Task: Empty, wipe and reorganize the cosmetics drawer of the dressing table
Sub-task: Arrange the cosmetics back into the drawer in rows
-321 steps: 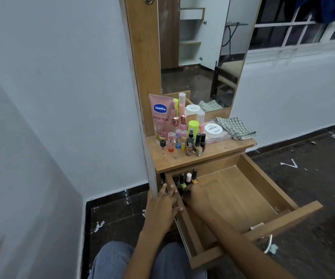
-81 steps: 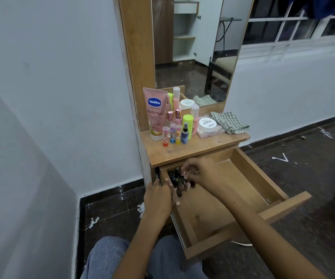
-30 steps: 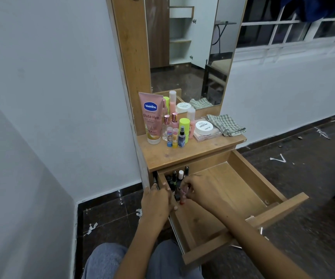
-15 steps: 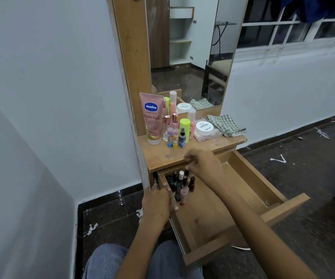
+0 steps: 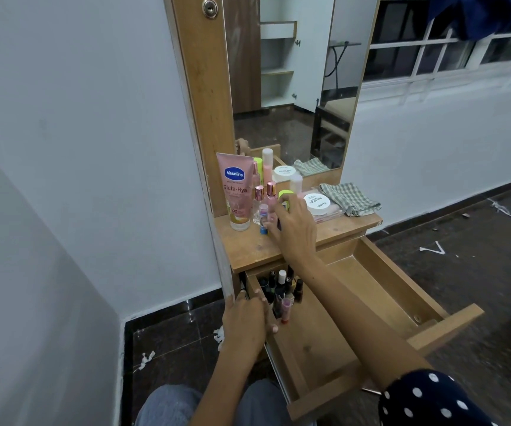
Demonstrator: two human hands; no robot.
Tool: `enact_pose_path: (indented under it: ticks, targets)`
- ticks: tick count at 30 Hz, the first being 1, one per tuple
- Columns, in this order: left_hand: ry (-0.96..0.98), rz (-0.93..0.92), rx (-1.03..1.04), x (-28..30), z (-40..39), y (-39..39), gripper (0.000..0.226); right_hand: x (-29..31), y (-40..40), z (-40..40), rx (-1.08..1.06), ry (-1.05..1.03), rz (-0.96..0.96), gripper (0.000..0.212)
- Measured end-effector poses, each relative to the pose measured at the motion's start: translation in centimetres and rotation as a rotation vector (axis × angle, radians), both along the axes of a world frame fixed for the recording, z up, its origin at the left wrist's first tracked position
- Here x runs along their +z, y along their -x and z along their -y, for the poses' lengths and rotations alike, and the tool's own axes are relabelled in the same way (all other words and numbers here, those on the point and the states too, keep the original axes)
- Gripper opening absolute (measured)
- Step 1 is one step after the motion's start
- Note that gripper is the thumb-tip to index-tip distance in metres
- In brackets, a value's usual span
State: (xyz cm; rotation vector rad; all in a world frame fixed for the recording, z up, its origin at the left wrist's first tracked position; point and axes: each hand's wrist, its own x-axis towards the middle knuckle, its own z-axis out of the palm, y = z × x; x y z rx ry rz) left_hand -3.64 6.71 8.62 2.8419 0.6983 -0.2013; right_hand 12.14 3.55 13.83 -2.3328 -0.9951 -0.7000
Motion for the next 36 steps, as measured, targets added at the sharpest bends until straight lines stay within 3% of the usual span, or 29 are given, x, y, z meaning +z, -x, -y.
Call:
enact_pose_path:
  ticks: [5,11,16,22,36]
  targets:
    - [-0.012,-0.003,-0.014,-0.4,-0.1,0.0,0.062,0.5,2.3,3.0,0.103,-0.106,0.011,0.026]
    - [-0.016,-0.015,-0.021,-0.7,-0.2,0.0,0.068,0.1,3.2,9.5,0.237,-0.131,-0.482,0.019]
    - [-0.026,0.031,-0.024,-0.8,-0.2,0.1,0.063,-3.2,3.2,11.3,0.155,0.043,-0.635,0.016]
    - [-0.056,0.007,-0.054,-0.8,-0.2,0.2,0.053,-6.2,3.5,9.9,0.198,0.170,-0.658,0.014]
    - [-0.046,-0.119,-0.116,-1.4,0.5,1.4,0.064,-6.9,3.6,9.6,0.209,0.307,-0.659,0.016]
